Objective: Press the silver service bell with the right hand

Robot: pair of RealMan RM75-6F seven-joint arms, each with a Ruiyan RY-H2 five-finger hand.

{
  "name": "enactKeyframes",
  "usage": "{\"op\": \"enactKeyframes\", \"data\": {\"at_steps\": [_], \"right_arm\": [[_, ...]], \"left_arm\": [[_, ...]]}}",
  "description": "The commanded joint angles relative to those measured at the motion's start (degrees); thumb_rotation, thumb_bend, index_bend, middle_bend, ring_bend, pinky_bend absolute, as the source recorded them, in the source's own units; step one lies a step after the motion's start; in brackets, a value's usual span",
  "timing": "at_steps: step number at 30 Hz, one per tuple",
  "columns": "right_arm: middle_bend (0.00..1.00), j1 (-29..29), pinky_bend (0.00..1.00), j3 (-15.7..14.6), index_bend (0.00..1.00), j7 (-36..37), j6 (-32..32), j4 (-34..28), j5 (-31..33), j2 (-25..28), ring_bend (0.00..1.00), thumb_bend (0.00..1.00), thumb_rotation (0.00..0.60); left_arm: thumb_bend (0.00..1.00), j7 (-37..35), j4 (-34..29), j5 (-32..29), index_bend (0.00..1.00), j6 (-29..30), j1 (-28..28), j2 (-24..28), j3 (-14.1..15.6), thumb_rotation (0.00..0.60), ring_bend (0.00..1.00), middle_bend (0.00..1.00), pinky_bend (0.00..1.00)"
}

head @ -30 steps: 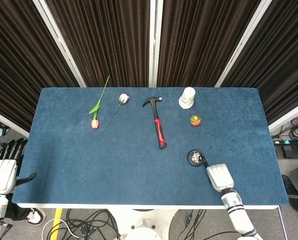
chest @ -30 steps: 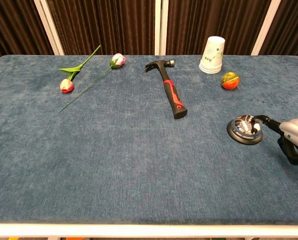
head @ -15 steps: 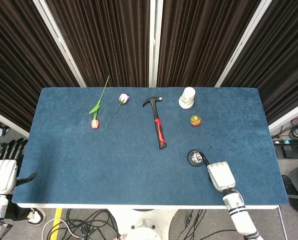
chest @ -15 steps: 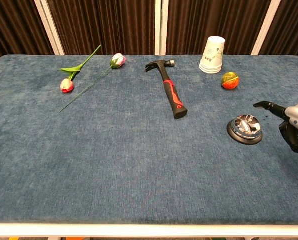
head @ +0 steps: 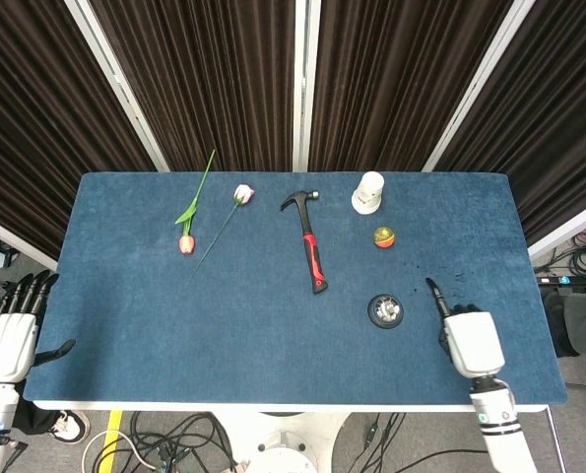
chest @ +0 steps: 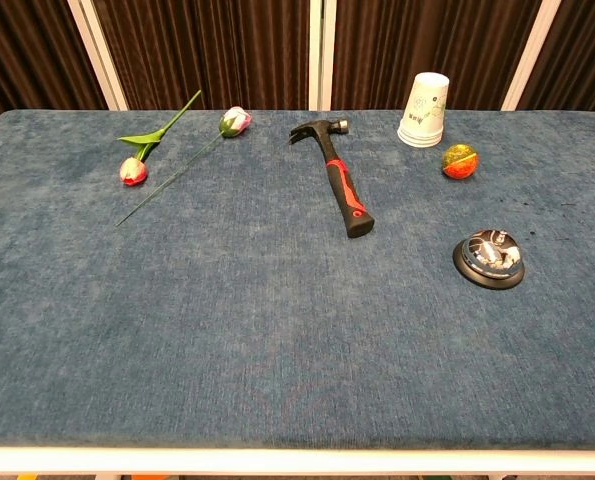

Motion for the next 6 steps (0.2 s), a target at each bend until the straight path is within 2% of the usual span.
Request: {"op": "enactKeyframes", "data": {"at_steps": [1,6], "right_arm": [[0.04,-1.01,0.0,1.16,0.0,1.09,-1.2,-1.29,2.53,2.54,0.0,0.24,0.6],[0.0,-1.61,0.0,1.78,0.0,1.15,-1.13,-1.62,3.36,3.69,0.0,0.2,0.6]], "left_arm": [[0.11,0.18,-0.26,0.06,0.09,0.1,-0.01,0.05,-0.03,0.6,0.0,0.05,0.15],[0.11,0.29,0.07,-0.02,0.09,-0.01,0.01,-0.53,0.11,0.6,0.0,0.05,0.15]]}}
